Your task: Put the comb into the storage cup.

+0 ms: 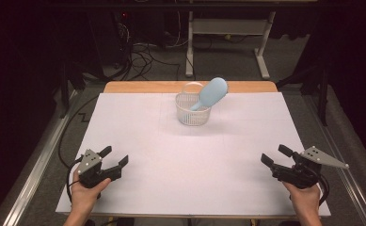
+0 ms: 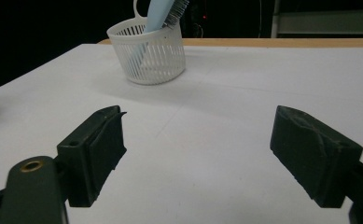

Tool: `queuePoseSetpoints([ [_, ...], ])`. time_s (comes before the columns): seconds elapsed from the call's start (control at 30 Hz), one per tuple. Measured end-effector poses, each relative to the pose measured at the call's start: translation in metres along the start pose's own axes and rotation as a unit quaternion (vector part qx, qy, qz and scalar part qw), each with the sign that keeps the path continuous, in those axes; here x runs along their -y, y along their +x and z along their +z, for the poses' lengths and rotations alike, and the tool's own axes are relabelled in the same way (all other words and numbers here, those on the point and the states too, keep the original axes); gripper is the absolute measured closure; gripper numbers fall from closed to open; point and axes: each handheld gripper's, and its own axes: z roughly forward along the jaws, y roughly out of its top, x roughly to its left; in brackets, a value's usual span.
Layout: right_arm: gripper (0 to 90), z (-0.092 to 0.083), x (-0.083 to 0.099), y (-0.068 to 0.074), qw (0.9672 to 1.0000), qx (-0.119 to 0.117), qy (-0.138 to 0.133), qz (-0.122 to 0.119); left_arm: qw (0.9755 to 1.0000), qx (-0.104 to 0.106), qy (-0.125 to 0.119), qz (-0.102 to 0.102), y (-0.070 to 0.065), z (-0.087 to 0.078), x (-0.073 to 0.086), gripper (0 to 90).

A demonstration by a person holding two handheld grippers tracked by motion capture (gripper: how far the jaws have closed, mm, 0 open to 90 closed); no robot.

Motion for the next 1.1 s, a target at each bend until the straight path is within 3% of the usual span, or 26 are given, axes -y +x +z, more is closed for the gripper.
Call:
queuePoseSetpoints([
  [1.1, 19.3, -0.006, 0.021, -0.012, 0.9996, 0.021, 0.007, 0.02, 1.0, -0.001, -0.003, -0.006, 0.002, -0.001, 0.0, 25.8],
])
